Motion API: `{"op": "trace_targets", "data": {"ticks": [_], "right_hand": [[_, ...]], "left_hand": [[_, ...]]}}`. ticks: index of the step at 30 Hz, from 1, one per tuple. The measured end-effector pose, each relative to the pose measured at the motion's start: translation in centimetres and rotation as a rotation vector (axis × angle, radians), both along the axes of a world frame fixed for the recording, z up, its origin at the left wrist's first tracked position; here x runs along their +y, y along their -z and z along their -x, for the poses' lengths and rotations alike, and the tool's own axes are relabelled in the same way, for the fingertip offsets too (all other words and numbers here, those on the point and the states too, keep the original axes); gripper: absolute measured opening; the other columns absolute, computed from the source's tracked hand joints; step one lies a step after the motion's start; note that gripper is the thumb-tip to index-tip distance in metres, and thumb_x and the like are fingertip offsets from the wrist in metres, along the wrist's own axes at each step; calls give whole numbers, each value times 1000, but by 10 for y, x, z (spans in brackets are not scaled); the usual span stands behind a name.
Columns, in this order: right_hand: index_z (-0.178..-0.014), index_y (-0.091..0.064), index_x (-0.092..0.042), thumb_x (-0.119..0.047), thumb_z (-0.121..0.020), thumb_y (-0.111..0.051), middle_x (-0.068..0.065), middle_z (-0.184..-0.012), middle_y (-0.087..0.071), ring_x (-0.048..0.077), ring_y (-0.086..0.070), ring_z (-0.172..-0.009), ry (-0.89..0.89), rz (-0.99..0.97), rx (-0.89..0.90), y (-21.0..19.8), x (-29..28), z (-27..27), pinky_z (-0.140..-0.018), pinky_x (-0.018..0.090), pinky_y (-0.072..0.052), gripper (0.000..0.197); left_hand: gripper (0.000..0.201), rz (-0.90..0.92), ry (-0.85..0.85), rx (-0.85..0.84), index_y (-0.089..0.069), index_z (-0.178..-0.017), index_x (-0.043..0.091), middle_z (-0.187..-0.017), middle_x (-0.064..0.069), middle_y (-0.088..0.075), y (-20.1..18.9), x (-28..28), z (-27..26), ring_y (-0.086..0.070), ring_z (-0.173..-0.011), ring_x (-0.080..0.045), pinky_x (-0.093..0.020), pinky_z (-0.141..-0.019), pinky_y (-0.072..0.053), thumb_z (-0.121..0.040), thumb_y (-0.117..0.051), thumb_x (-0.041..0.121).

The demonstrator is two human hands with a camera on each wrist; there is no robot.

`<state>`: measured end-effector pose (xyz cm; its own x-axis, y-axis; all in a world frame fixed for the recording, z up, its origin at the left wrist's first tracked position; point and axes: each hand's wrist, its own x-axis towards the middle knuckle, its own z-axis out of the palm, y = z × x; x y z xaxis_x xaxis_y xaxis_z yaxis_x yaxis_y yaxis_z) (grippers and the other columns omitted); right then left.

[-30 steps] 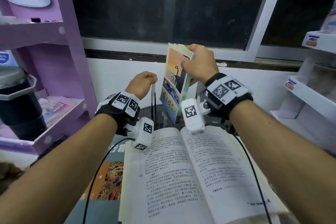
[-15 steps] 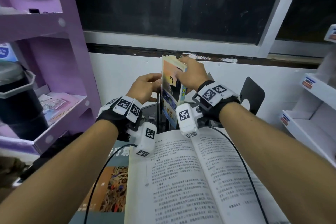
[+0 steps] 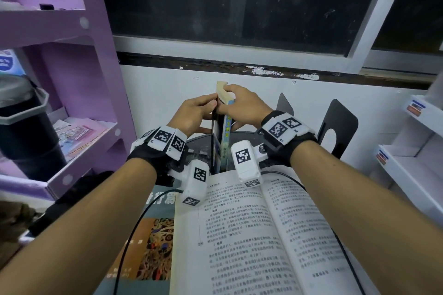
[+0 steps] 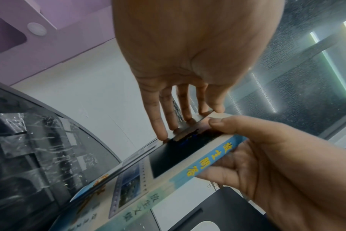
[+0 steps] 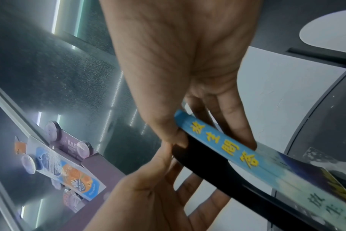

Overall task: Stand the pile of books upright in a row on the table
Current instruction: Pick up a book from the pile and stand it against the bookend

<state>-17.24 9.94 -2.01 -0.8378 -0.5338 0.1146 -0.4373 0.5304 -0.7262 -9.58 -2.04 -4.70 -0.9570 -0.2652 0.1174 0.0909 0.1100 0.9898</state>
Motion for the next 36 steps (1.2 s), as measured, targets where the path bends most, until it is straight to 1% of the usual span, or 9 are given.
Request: {"op": "trace_targets", "data": {"ticks": [2,7,10,13,16,26,31,33,36], "right_hand": [[-138,-41,-18,-13,-84,-66,13,-113,-63,28,-71,-88,-48,11,-91,-1,2,-2,-70,47,-61,60],[-136,-35,-16,-6,-80,-75,18,-113,-63,28,-72,-86,-148,0,-212,-3,7,-6,-76,51,-60,69],[-146,-19,-21,3,-75,-78,22,-117,-59,36,-71,-89,-179,-28,-273,0,6,-7,-77,54,-59,96],[-151,1,-31,2,-70,-83,20,-115,-59,38,-72,-84,-151,-86,-234,8,0,-6,-73,51,-60,121],[-151,12,-33,0,-70,-83,17,-115,-59,37,-73,-78,-143,-106,-200,12,-5,-3,-72,50,-60,130],[-143,-14,-23,1,-69,-83,19,-114,-56,36,-72,-80,-160,-136,-101,8,-5,-3,-68,48,-61,103],[-155,-3,-23,-3,-68,-85,12,-138,-47,28,-70,-84,-169,-164,11,3,-6,-7,-66,38,-62,122],[-156,-8,-21,-4,-67,-86,13,-145,-42,26,-69,-84,-164,-155,45,3,-5,-8,-66,36,-62,120],[-156,-13,-22,-2,-66,-86,13,-144,-43,20,-68,-71,-156,-125,39,5,-3,-8,-60,30,-61,118]], "left_hand": [[34,-9,1,1,-56,-133,19,-115,-5,-64,0,-1,-1,-65,-87,-12,-32,-69,-59,-102,-43,18],[34,-9,-8,-23,-56,-133,21,-113,-3,-66,0,-1,-1,-65,-85,-15,-44,-85,-56,-102,-45,22],[33,-15,-1,-31,-56,-133,22,-114,-1,-66,-1,-1,-1,-65,-87,-13,-37,-75,-60,-102,-45,23],[32,-27,8,-37,-56,-132,22,-110,-1,-67,-1,0,-3,-65,-86,-12,-31,-62,-61,-103,-43,21],[33,-21,7,-33,-56,-133,21,-113,-2,-66,-1,-1,-4,-65,-87,-12,-30,-63,-61,-103,-42,21],[35,-19,38,-36,-54,-135,23,-116,0,-66,-1,-4,-6,-65,-90,-10,-28,-64,-61,-102,-43,21],[34,-35,43,-33,-54,-135,24,-117,-1,-66,0,-6,-8,-66,-89,-12,-30,-65,-61,-103,-42,20],[34,-37,45,-30,-54,-135,23,-119,-1,-65,0,-5,-8,-66,-89,-12,-29,-64,-61,-102,-42,21],[36,-18,54,-35,-52,-137,24,-124,0,-63,1,-5,-8,-65,-92,-12,-27,-61,-60,-103,-41,21]]}}
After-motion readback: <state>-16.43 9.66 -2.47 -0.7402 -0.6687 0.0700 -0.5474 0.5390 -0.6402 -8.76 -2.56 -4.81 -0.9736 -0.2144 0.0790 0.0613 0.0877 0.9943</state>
